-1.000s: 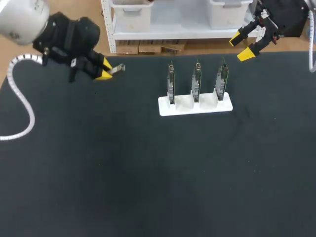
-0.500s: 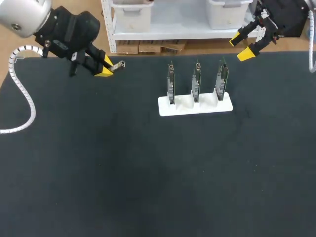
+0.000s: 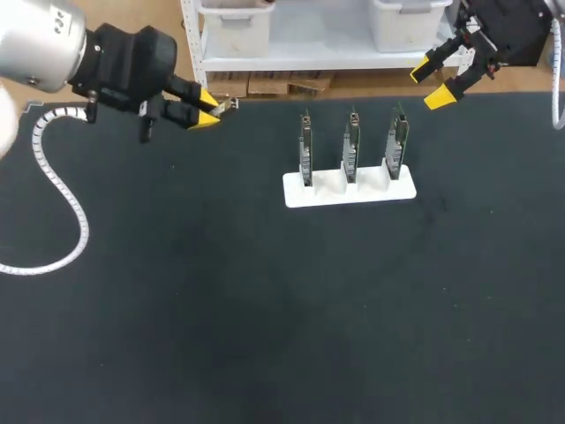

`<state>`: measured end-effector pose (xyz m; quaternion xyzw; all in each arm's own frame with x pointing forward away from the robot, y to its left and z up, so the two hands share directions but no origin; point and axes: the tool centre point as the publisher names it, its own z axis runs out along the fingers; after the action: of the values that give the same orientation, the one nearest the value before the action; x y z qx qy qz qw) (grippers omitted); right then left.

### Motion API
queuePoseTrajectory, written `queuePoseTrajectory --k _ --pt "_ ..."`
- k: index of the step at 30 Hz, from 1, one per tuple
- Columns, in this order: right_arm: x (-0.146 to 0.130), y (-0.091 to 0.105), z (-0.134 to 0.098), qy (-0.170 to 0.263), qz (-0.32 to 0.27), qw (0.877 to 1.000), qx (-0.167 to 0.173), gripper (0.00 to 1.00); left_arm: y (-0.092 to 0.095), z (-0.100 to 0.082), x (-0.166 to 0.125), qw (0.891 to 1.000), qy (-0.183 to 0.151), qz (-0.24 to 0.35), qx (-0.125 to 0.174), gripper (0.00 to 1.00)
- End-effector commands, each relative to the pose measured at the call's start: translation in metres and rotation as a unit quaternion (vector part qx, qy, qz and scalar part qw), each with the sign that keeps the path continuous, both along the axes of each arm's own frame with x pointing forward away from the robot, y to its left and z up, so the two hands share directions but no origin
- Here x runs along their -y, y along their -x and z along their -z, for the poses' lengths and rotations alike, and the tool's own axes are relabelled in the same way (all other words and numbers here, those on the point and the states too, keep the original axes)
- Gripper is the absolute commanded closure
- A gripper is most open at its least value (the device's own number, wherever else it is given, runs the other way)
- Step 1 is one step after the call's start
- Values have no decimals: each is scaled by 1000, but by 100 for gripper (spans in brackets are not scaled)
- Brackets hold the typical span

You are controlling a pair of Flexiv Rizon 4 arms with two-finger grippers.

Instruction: Pick up the optical module with the left hand, and insert it into the network port with the right hand.

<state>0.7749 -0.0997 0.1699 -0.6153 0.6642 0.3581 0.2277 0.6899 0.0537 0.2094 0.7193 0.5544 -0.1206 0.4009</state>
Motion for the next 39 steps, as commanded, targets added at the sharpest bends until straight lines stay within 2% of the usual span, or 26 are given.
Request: queuePoseTrajectory --k 1,5,10,14,28,32,35,39 --pt "0 2 0 0 2 1000 2 0 -34 -1 13 998 34 48 -6 100" --pt "0 2 0 0 2 1000 2 0 -52 -9 29 996 38 79 -1 100" --pt "0 2 0 0 2 1000 2 0 -64 -11 46 992 51 113 -1 100" --pt "0 2 0 0 2 1000 2 0 -60 -4 53 990 59 128 -11 100" --pt "0 2 0 0 2 1000 2 0 -60 -4 53 990 59 128 -11 100" --pt "0 2 0 0 2 1000 2 0 -52 4 65 986 103 129 2 100" --pt "0 2 0 0 2 1000 2 0 -51 9 80 978 158 138 14 100" --pt "0 2 0 0 2 1000 2 0 -50 10 91 972 176 154 9 100"
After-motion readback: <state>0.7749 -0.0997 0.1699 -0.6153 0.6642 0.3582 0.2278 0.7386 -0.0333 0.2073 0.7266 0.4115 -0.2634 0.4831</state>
